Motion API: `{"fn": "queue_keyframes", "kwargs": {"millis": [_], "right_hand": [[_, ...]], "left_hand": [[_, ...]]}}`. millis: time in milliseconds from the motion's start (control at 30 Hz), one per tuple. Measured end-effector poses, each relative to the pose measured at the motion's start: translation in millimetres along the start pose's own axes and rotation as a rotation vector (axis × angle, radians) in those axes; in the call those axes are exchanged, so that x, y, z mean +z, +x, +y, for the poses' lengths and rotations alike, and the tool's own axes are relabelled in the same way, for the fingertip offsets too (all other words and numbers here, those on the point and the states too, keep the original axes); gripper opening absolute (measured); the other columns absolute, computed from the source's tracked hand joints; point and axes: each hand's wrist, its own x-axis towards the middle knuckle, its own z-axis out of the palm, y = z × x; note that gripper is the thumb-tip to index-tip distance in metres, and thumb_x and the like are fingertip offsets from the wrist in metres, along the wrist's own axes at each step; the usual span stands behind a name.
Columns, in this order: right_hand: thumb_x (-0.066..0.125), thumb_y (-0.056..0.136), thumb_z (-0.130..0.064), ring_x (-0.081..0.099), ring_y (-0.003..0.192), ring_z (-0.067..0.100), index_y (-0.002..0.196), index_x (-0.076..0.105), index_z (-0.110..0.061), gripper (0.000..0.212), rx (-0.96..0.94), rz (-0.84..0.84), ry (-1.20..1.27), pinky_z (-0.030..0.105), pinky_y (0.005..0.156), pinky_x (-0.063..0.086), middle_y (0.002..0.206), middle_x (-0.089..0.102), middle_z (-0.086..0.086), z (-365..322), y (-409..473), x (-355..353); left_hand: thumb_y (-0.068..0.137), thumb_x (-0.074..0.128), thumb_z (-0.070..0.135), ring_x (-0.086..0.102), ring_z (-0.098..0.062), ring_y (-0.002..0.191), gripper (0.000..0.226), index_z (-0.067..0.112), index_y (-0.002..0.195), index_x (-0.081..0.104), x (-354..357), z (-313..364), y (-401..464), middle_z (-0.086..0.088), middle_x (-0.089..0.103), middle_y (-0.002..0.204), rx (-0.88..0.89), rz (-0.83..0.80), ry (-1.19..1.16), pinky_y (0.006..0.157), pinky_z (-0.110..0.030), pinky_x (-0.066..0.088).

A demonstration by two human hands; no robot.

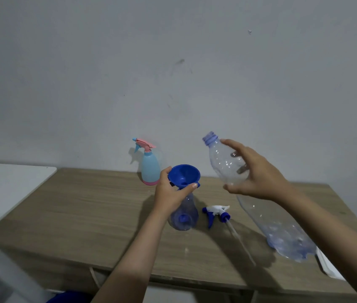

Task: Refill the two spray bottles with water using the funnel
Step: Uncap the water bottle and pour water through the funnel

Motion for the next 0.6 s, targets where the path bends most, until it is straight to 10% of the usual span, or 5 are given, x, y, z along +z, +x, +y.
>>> {"fn": "queue_keyframes", "kwargs": {"millis": [200,433,600], "right_hand": [[0.088,0.059,-0.027,0.060,0.101,0.017,0.140,0.025,-0.053,0.106,-0.056,0.405,0.212,0.006,0.071,0.045,0.128,0.048,-0.004,37.4,7.9,-9.7],[0.088,0.064,-0.019,0.058,0.109,0.028,0.147,0.020,-0.034,0.108,0.016,0.615,0.215,0.042,0.086,0.054,0.135,0.041,0.012,70.4,-3.4,21.2],[0.088,0.065,-0.022,0.061,0.102,0.027,0.147,0.016,-0.036,0.110,0.086,0.653,0.190,0.034,0.085,0.053,0.135,0.040,0.011,93.8,-13.6,39.5]], "left_hand": [[0.064,0.088,0.029,0.054,-0.005,0.100,0.076,0.029,0.122,0.039,2.1,1.2,2.0,0.009,0.052,0.115,-0.014,0.008,0.017,0.069,-0.011,0.044],[0.065,0.087,0.031,0.053,-0.006,0.099,0.078,0.026,0.126,0.039,2.3,0.5,3.1,0.012,0.051,0.112,-0.018,0.005,0.046,0.068,-0.013,0.044],[0.065,0.086,0.029,0.052,0.004,0.095,0.075,0.029,0.122,0.038,2.3,0.4,1.1,0.015,0.050,0.109,-0.017,0.005,0.034,0.064,-0.010,0.044]]}}
